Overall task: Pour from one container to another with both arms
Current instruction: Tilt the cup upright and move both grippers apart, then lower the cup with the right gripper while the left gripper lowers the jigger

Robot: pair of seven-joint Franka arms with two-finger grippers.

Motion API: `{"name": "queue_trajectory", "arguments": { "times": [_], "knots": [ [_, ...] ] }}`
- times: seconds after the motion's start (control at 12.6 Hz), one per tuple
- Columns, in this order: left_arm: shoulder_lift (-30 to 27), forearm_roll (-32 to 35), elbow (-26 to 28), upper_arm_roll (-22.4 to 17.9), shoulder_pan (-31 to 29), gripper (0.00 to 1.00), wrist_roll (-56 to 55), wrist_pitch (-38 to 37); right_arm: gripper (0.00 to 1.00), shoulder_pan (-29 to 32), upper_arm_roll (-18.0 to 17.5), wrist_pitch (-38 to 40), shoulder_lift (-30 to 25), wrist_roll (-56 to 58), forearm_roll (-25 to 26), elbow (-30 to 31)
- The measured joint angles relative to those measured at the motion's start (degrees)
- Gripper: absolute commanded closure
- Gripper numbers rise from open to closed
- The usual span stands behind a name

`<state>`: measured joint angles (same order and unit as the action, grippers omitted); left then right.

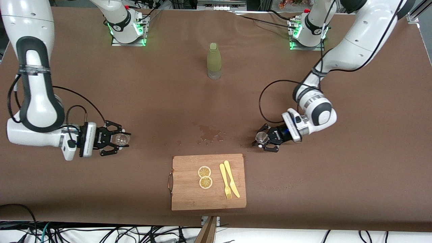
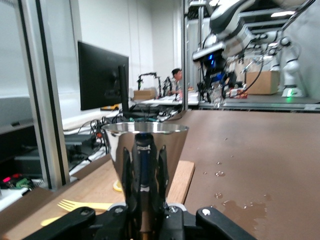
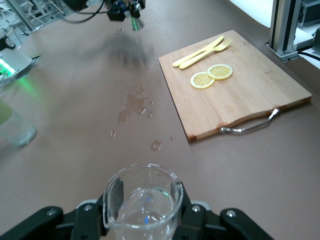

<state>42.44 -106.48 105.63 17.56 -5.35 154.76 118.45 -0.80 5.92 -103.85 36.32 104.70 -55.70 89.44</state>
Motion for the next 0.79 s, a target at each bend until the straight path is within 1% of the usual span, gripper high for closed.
{"name": "queue_trajectory", "arguments": {
  "times": [0.16,0.24,0.4,0.55,0.79],
  "knots": [
    [-1.7,4.4,2.2,-1.1,-3.9,1.00,-0.2,-5.5,0.60,2.9,-0.1,1.0,0.0,6.7,0.0,2.0],
    [-2.3,6.7,3.1,-2.7,-5.0,1.00,-0.5,-8.4,0.60,4.2,-0.1,1.1,0.0,9.9,0.0,3.1],
    [-3.0,12.2,3.9,-5.5,-7.9,1.00,-2.4,-14.3,0.60,6.6,-0.1,1.8,0.1,15.6,-0.1,4.9],
    [-3.2,16.8,4.1,-7.0,-11.5,1.00,-4.5,-18.2,0.60,9.0,-0.2,3.4,1.0,20.4,-0.1,6.0],
    [-3.3,20.6,4.3,-11.4,-14.6,1.00,-6.1,-24.0,0.60,11.3,-0.2,3.7,4.0,24.8,-1.0,6.2]
  ]
}}
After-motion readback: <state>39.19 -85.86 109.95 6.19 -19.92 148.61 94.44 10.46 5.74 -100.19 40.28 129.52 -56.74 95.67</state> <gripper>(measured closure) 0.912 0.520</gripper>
